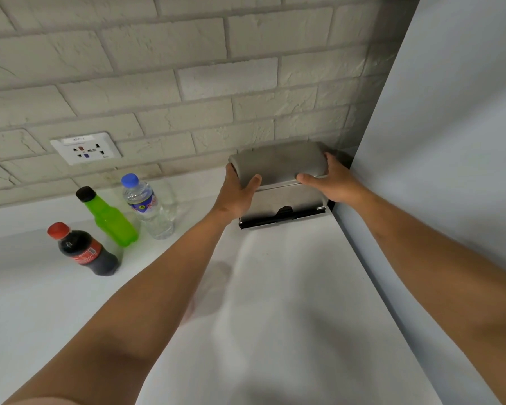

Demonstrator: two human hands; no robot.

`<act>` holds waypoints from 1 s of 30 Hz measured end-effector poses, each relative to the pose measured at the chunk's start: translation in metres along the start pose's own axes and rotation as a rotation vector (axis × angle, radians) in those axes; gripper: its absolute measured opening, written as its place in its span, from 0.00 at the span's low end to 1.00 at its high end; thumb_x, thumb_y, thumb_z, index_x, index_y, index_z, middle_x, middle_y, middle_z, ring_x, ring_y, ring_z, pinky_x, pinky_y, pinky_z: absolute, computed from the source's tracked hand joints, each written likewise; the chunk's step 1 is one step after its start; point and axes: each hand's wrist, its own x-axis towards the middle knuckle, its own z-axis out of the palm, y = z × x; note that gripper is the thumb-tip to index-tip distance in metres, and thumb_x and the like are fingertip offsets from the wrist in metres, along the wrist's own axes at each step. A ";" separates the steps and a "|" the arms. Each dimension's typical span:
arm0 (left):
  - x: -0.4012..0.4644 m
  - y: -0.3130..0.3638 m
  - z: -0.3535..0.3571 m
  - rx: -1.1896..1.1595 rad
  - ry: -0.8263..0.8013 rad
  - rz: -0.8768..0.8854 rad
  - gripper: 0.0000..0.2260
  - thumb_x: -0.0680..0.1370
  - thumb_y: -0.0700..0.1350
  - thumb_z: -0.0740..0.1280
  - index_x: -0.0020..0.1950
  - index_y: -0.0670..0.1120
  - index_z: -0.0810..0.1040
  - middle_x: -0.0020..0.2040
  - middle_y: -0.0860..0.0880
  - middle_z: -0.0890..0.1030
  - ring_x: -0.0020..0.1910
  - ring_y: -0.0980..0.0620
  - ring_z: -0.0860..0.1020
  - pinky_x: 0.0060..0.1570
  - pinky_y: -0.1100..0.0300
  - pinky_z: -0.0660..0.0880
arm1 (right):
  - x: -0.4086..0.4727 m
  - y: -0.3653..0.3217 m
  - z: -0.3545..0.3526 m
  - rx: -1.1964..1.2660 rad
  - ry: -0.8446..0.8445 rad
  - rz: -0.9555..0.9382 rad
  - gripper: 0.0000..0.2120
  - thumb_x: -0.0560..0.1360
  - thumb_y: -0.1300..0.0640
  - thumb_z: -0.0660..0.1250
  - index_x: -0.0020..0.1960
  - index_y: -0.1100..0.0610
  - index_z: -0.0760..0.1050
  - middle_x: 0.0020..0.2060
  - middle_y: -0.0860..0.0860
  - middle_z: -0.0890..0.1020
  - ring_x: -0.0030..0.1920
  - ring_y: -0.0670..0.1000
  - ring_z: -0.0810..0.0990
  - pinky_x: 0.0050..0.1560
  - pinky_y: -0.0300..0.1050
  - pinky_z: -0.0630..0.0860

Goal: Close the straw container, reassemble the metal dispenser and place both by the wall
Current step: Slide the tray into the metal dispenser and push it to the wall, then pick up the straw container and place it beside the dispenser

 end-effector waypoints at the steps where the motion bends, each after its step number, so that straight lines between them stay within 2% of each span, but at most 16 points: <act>1: 0.000 0.000 0.000 0.000 0.001 -0.002 0.27 0.83 0.51 0.67 0.77 0.46 0.61 0.68 0.48 0.76 0.62 0.49 0.76 0.57 0.60 0.70 | 0.001 0.001 0.000 -0.006 -0.002 0.006 0.58 0.61 0.26 0.76 0.82 0.50 0.59 0.62 0.39 0.72 0.60 0.44 0.72 0.58 0.40 0.68; 3: -0.001 0.000 0.000 0.004 0.003 -0.006 0.27 0.83 0.52 0.67 0.77 0.46 0.61 0.68 0.48 0.76 0.62 0.49 0.77 0.57 0.61 0.70 | 0.002 0.002 0.000 -0.016 -0.008 0.010 0.58 0.60 0.26 0.76 0.82 0.50 0.59 0.62 0.39 0.72 0.62 0.45 0.73 0.59 0.41 0.67; 5: -0.001 0.001 0.000 0.010 -0.004 -0.013 0.28 0.83 0.53 0.68 0.78 0.47 0.60 0.67 0.50 0.76 0.61 0.49 0.77 0.57 0.60 0.71 | 0.002 0.002 0.000 -0.030 -0.021 0.017 0.59 0.61 0.26 0.76 0.83 0.50 0.57 0.67 0.43 0.74 0.68 0.49 0.74 0.60 0.42 0.67; 6: -0.002 0.002 -0.002 0.015 -0.010 -0.023 0.29 0.82 0.53 0.68 0.79 0.47 0.60 0.66 0.51 0.76 0.61 0.49 0.77 0.57 0.59 0.71 | 0.000 0.002 0.000 -0.036 -0.027 0.025 0.60 0.62 0.26 0.75 0.84 0.50 0.54 0.73 0.46 0.73 0.73 0.52 0.72 0.62 0.42 0.67; 8: -0.004 0.003 -0.005 0.035 -0.026 -0.055 0.30 0.82 0.56 0.68 0.78 0.48 0.60 0.66 0.52 0.76 0.62 0.48 0.78 0.56 0.59 0.72 | -0.008 0.000 0.000 -0.022 -0.022 0.046 0.62 0.63 0.27 0.75 0.85 0.50 0.48 0.82 0.51 0.64 0.80 0.55 0.65 0.69 0.44 0.65; 11: -0.019 0.002 -0.013 0.094 -0.051 -0.081 0.34 0.80 0.61 0.67 0.80 0.47 0.59 0.69 0.54 0.74 0.70 0.49 0.74 0.54 0.66 0.68 | -0.034 -0.002 0.001 0.028 0.074 -0.004 0.58 0.70 0.32 0.75 0.85 0.53 0.47 0.84 0.52 0.59 0.83 0.55 0.60 0.72 0.42 0.58; 13: -0.038 0.001 -0.021 0.160 -0.071 -0.101 0.41 0.79 0.64 0.67 0.84 0.49 0.53 0.80 0.50 0.67 0.76 0.47 0.69 0.60 0.62 0.66 | -0.061 -0.001 0.001 0.025 0.123 -0.069 0.50 0.74 0.37 0.74 0.85 0.54 0.51 0.84 0.52 0.61 0.82 0.55 0.61 0.73 0.42 0.59; 15: -0.061 -0.004 -0.029 0.243 -0.074 -0.099 0.42 0.80 0.64 0.66 0.86 0.49 0.51 0.84 0.47 0.61 0.80 0.45 0.65 0.72 0.55 0.66 | -0.096 0.001 0.003 0.010 0.121 -0.121 0.42 0.77 0.42 0.73 0.84 0.52 0.57 0.82 0.52 0.65 0.80 0.53 0.64 0.70 0.41 0.62; 17: -0.089 -0.010 -0.037 0.269 -0.059 -0.053 0.37 0.81 0.60 0.68 0.84 0.47 0.59 0.82 0.48 0.66 0.79 0.45 0.68 0.76 0.50 0.66 | -0.129 0.004 0.006 0.015 0.071 -0.137 0.37 0.79 0.45 0.73 0.82 0.51 0.61 0.80 0.51 0.68 0.78 0.51 0.67 0.70 0.43 0.66; 19: -0.123 -0.012 -0.044 0.229 -0.062 0.001 0.29 0.81 0.57 0.70 0.80 0.49 0.69 0.77 0.50 0.73 0.74 0.47 0.73 0.71 0.54 0.70 | -0.161 0.007 0.011 0.013 0.007 -0.132 0.34 0.79 0.46 0.72 0.81 0.50 0.64 0.78 0.49 0.70 0.76 0.49 0.70 0.71 0.44 0.69; 21: -0.156 -0.013 -0.049 0.206 -0.075 0.048 0.23 0.81 0.54 0.71 0.75 0.50 0.75 0.72 0.52 0.78 0.69 0.50 0.77 0.68 0.55 0.73 | -0.189 0.008 0.016 0.019 -0.050 -0.137 0.30 0.80 0.47 0.72 0.79 0.49 0.67 0.73 0.46 0.73 0.70 0.46 0.73 0.64 0.35 0.70; 23: -0.188 -0.015 -0.054 0.221 -0.069 0.098 0.19 0.81 0.52 0.72 0.71 0.50 0.78 0.68 0.55 0.80 0.65 0.54 0.79 0.66 0.58 0.74 | -0.214 0.008 0.022 0.035 -0.101 -0.149 0.27 0.80 0.49 0.72 0.77 0.50 0.70 0.69 0.44 0.75 0.66 0.43 0.75 0.60 0.29 0.69; 26: -0.228 -0.019 -0.059 0.222 -0.037 0.132 0.15 0.81 0.50 0.72 0.67 0.53 0.80 0.64 0.57 0.81 0.63 0.60 0.78 0.64 0.66 0.72 | -0.247 0.007 0.031 0.063 -0.185 -0.171 0.25 0.80 0.49 0.72 0.76 0.48 0.72 0.69 0.41 0.76 0.65 0.41 0.78 0.63 0.31 0.73; 28: -0.251 -0.023 -0.063 0.216 -0.015 0.139 0.15 0.81 0.48 0.72 0.67 0.53 0.80 0.63 0.57 0.81 0.62 0.61 0.78 0.65 0.67 0.71 | -0.266 0.006 0.038 0.075 -0.233 -0.189 0.24 0.80 0.49 0.72 0.75 0.47 0.73 0.69 0.40 0.77 0.65 0.40 0.79 0.60 0.27 0.72; 30: -0.270 -0.028 -0.068 0.205 0.006 0.147 0.14 0.81 0.48 0.72 0.67 0.54 0.80 0.62 0.63 0.80 0.62 0.67 0.77 0.63 0.73 0.69 | -0.284 0.005 0.046 0.081 -0.257 -0.212 0.23 0.80 0.48 0.71 0.75 0.46 0.73 0.69 0.39 0.78 0.65 0.39 0.79 0.61 0.27 0.72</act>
